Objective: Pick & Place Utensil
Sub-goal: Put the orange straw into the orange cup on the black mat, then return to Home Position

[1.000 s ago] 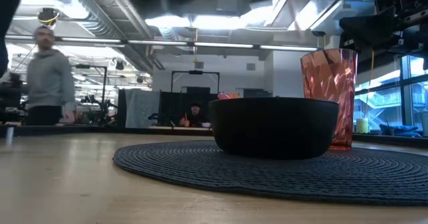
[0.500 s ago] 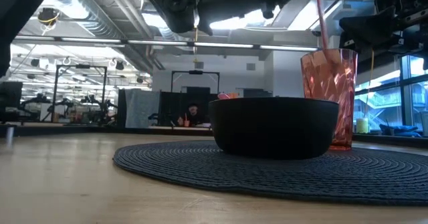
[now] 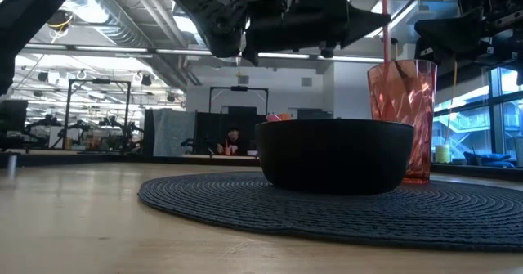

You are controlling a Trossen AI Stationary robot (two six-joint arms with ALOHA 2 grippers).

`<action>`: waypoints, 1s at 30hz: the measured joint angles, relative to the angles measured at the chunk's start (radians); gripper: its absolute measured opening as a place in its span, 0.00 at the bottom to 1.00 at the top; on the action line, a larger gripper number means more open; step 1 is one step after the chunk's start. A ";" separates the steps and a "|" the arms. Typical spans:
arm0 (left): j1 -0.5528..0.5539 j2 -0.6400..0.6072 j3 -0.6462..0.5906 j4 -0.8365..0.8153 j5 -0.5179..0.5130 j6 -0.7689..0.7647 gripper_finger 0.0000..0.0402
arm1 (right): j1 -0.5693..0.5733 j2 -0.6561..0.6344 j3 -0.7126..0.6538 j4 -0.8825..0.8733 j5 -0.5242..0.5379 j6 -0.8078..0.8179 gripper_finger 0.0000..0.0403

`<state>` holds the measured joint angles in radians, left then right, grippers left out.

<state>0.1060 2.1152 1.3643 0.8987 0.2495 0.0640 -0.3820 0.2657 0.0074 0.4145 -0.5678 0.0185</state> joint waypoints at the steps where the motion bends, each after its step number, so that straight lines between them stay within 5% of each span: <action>1: 0.003 0.001 0.000 -0.003 0.001 -0.005 0.01 | 0.000 0.000 0.000 0.000 0.000 0.000 0.01; 9: 0.010 0.004 0.000 -0.036 0.012 -0.025 0.09 | 0.000 0.000 0.000 0.005 0.000 0.000 0.01; 22: 0.001 -0.010 0.000 -0.035 0.044 -0.012 0.45 | 0.000 0.000 0.000 0.005 0.000 0.004 0.01; 26: 0.001 -0.120 0.000 -0.116 0.114 0.021 0.50 | 0.000 0.000 0.000 0.002 -0.004 0.008 0.01; 30: 0.000 -0.329 0.000 -0.419 0.175 0.078 0.52 | 0.000 0.000 0.000 -0.002 -0.012 0.008 0.01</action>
<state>0.1058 1.7861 1.3640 0.4802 0.4246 0.1425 -0.3820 0.2657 0.0074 0.4126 -0.5799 0.0265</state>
